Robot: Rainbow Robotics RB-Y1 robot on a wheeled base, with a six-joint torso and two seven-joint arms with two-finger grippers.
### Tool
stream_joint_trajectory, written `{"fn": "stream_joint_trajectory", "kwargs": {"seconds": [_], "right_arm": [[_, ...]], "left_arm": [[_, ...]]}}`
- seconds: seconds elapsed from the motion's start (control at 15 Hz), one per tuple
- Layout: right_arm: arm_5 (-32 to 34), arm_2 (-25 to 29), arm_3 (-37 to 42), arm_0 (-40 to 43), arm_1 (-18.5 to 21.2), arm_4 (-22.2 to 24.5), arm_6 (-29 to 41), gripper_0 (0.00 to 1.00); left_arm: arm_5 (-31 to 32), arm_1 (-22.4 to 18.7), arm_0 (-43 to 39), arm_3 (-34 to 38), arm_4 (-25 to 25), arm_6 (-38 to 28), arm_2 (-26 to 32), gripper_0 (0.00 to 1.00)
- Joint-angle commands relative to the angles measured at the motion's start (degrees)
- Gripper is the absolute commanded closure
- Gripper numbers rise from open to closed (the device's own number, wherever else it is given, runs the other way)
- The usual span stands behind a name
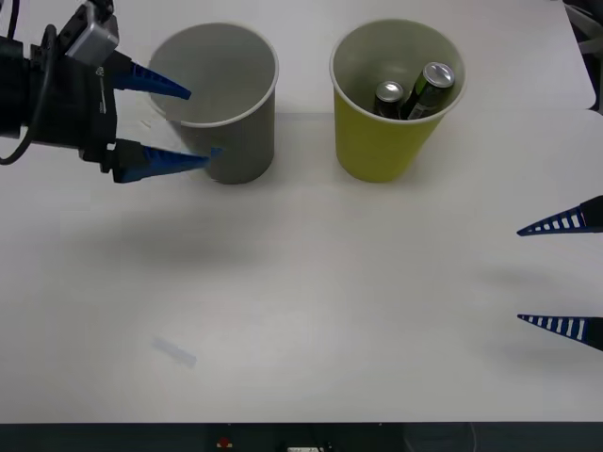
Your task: Put the can into the green bin and the plastic bottle into the gray bin
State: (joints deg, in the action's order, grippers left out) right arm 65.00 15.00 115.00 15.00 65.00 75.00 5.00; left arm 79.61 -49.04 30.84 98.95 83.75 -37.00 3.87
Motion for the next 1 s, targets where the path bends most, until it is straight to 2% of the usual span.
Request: {"fn": "stream_joint_trajectory", "kwargs": {"seconds": [0.07, 0.53, 0.8, 1.0], "right_arm": [[0.0, 0.0, 0.0, 0.0, 0.0, 0.0, 0.0, 0.0], [0.0, 0.0, 0.0, 0.0, 0.0, 0.0, 0.0, 0.0], [0.0, 0.0, 0.0, 0.0, 0.0, 0.0, 0.0, 0.0], [0.0, 0.0, 0.0, 0.0, 0.0, 0.0, 0.0, 0.0]], "left_arm": [[0.0, -3.5, -6.8, -1.0, -5.1, 6.1, 3.2, 0.0], [0.0, -9.0, -24.7, -2.5, -15.0, 19.9, 9.9, 0.0], [0.0, -11.1, -31.8, -2.6, -18.7, 25.0, 11.3, 0.0], [0.1, -11.7, -34.1, -2.6, -20.2, 26.8, 11.4, 0.0]]}}
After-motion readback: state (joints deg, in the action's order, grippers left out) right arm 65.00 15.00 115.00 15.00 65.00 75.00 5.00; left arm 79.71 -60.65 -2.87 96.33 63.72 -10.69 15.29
